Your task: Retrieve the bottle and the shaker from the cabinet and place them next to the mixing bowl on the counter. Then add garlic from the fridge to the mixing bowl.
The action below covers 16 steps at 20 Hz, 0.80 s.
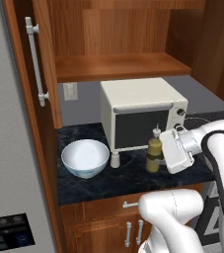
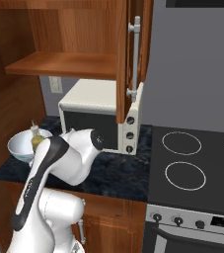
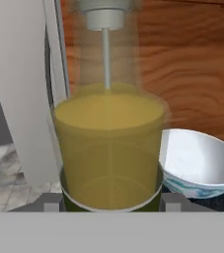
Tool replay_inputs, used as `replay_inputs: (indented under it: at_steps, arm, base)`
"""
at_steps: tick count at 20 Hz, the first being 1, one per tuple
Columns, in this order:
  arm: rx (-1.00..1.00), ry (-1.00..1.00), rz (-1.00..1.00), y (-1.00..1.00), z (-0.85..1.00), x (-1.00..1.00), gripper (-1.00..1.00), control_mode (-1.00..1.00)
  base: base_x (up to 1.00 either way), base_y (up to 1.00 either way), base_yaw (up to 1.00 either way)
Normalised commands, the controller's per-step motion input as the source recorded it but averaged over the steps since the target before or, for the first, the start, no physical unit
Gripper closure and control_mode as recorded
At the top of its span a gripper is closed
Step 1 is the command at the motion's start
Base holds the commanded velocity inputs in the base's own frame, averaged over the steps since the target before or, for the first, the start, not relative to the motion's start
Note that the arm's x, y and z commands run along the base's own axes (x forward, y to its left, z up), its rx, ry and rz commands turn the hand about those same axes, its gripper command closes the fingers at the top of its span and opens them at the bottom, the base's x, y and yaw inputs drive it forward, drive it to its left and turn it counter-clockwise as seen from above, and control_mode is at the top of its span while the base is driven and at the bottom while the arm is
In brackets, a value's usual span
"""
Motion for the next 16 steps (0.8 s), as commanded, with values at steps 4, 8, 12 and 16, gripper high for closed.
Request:
replay_inputs:
  at_steps: [4, 8, 12, 16]
  arm:
    - [0.0, 0.0, 0.07, 0.0, -0.53, 0.14, 1.0, -1.0]
    - [0.0, 0.01, 0.0, 0.01, -0.34, 0.31, 1.0, -1.0]
    - [0.0, 0.0, -0.01, 0.08, -0.29, 0.31, 1.0, -1.0]
    - [0.0, 0.0, -0.05, 0.12, -0.32, 0.43, 1.0, -1.0]
  base:
    - [0.0, 0.0, 0.0]
    - [0.0, 0.0, 0.0]
    - [0.0, 0.0, 0.0]
    - [0.0, 0.0, 0.0]
